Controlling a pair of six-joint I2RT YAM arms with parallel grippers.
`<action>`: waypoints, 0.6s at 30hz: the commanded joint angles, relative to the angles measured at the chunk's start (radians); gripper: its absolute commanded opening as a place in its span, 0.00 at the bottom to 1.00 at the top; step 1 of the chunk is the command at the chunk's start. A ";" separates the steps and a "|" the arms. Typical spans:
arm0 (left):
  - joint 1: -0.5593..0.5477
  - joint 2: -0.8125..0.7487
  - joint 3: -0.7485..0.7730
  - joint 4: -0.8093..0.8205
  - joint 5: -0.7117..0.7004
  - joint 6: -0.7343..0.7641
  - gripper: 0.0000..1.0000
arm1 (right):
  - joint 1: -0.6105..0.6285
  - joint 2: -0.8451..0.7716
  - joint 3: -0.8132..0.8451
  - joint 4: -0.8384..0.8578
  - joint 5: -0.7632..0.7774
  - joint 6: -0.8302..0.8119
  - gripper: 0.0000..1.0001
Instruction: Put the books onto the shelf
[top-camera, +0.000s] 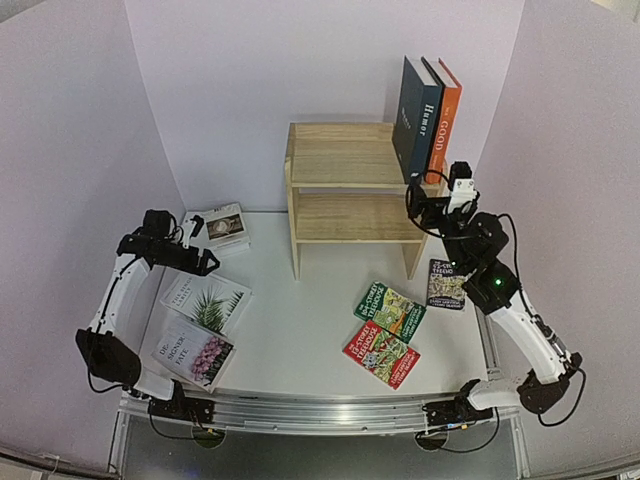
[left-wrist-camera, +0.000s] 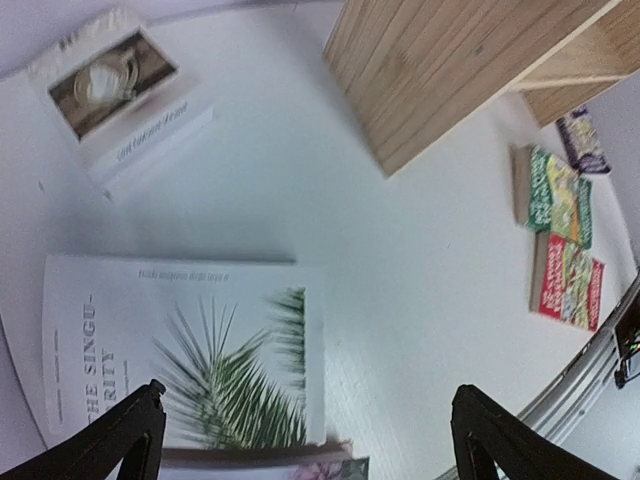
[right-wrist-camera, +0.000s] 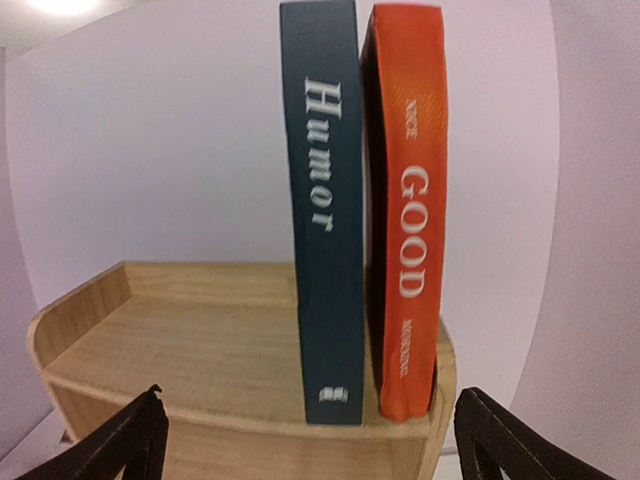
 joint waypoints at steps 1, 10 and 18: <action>0.113 0.117 0.091 -0.336 -0.100 0.111 1.00 | 0.005 -0.083 -0.069 -0.259 -0.139 0.192 0.98; 0.295 0.241 0.054 -0.461 -0.339 0.197 1.00 | 0.005 -0.019 -0.161 -0.444 -0.443 0.331 0.98; 0.385 0.263 -0.094 -0.408 -0.347 0.321 1.00 | 0.008 0.101 -0.208 -0.436 -0.610 0.449 0.93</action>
